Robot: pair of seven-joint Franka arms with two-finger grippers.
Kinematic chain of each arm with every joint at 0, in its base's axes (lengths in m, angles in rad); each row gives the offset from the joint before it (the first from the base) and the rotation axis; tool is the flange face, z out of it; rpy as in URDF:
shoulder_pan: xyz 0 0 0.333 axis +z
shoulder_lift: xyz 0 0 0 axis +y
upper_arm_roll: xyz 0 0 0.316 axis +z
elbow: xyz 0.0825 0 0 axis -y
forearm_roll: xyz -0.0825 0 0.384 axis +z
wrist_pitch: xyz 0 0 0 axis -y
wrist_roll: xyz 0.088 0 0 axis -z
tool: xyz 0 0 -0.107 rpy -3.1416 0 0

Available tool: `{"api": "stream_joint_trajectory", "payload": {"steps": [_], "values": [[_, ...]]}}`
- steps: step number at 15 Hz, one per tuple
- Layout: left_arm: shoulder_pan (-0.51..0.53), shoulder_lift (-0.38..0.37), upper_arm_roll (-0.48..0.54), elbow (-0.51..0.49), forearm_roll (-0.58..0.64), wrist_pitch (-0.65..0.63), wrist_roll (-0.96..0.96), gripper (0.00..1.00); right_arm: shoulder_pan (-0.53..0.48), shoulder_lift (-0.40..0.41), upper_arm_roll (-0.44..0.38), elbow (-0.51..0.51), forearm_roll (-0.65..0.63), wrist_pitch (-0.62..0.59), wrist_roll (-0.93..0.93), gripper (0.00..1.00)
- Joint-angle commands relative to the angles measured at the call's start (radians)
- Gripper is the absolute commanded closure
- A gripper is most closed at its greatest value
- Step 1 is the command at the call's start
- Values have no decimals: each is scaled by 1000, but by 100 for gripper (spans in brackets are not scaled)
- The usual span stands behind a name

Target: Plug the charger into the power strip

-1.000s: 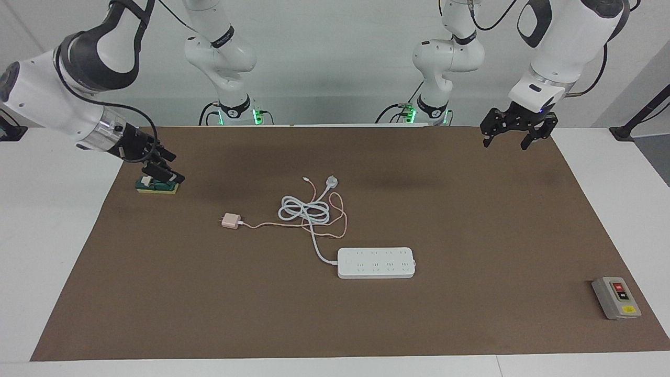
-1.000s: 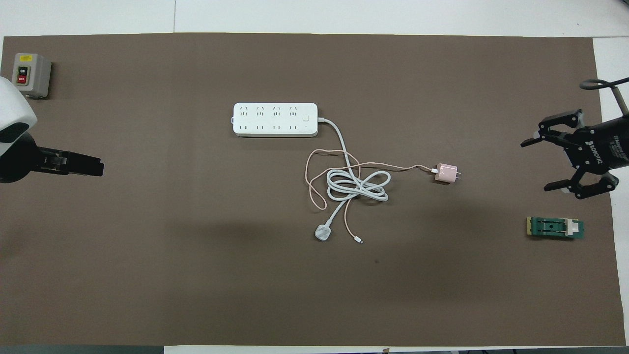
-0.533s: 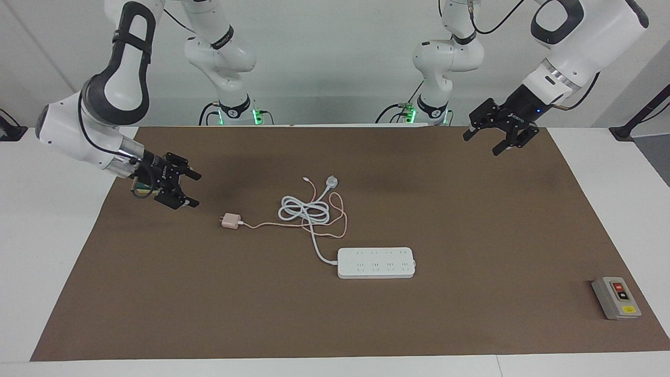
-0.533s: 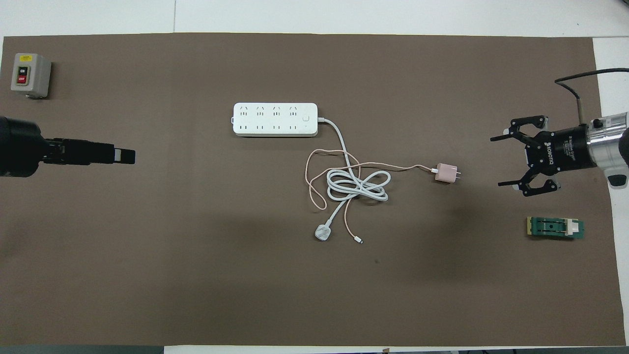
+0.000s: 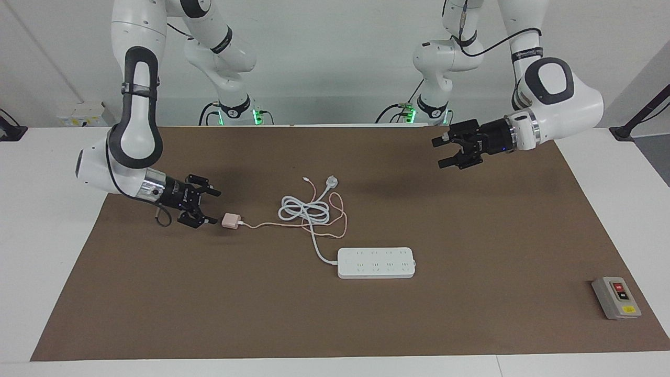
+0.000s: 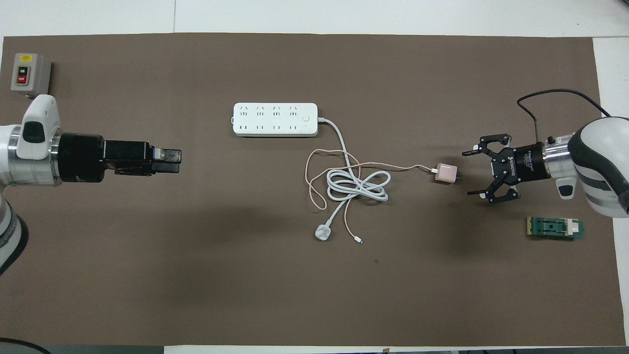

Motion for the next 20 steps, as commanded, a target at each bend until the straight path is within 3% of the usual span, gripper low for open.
{"api": "stream_joint_trajectory", "payload": {"steps": [1,4,6,13,18,19,20], "values": [[4,39,-6,-87,-195,-67,123,0,-8,11,4,-23,36,18,-54,0],[-5,194,-8,-98,-350,-205,296,0,-10,48,3,-25,85,28,-127,0],[-15,230,-14,-97,-364,-210,332,0,-6,57,4,-31,87,57,-153,0],[-135,234,-12,-98,-458,-132,370,0,0,79,4,-54,133,93,-187,0],[-184,241,-12,-98,-458,28,450,0,24,77,4,-79,167,149,-205,0],[-189,242,-12,-101,-458,48,449,0,24,77,4,-79,167,149,-205,1],[-190,242,-12,-103,-458,62,448,0,24,77,4,-79,168,149,-207,11]]}}
